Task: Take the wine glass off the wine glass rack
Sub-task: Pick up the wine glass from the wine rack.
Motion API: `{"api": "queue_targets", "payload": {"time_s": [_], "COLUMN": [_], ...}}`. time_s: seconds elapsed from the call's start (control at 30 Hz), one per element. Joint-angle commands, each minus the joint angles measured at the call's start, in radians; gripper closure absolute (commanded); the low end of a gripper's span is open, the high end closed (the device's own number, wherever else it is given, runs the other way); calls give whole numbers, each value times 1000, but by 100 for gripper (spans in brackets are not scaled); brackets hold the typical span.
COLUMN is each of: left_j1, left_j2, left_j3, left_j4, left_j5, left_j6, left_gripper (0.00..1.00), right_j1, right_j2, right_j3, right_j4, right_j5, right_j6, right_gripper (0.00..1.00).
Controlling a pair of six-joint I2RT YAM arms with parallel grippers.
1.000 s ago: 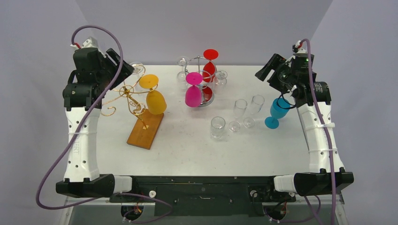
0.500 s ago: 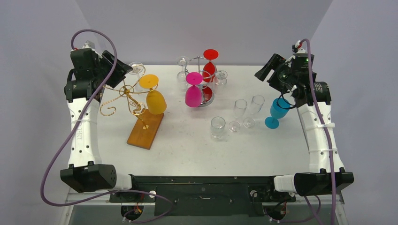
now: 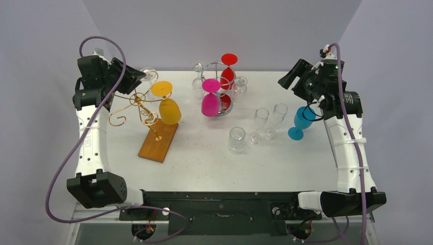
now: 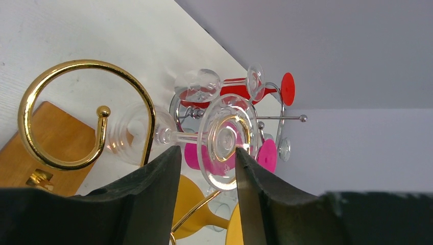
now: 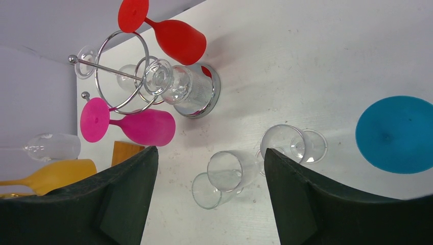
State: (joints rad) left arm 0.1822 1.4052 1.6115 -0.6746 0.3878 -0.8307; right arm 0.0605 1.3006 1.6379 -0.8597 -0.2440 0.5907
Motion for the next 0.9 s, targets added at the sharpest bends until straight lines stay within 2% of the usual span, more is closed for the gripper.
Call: {"api": "queue_targets", "payload": {"time_s": [0.0,0.87], "left_j1": [12,39], "left_j2": [10,-9], "left_j3": [-6,-50], "left_j4": [101,174], "left_j5": [56,137], "left_j6": [-43,-103], "left_gripper": [61,86], "right_j1": [1,-7], "right_j2": [-31,-43], "right_j3": [3,0], "right_j4": [47,44], "right_j5": [11,31], "right_j6": [-9,-11], "right_gripper": [29,29]}}
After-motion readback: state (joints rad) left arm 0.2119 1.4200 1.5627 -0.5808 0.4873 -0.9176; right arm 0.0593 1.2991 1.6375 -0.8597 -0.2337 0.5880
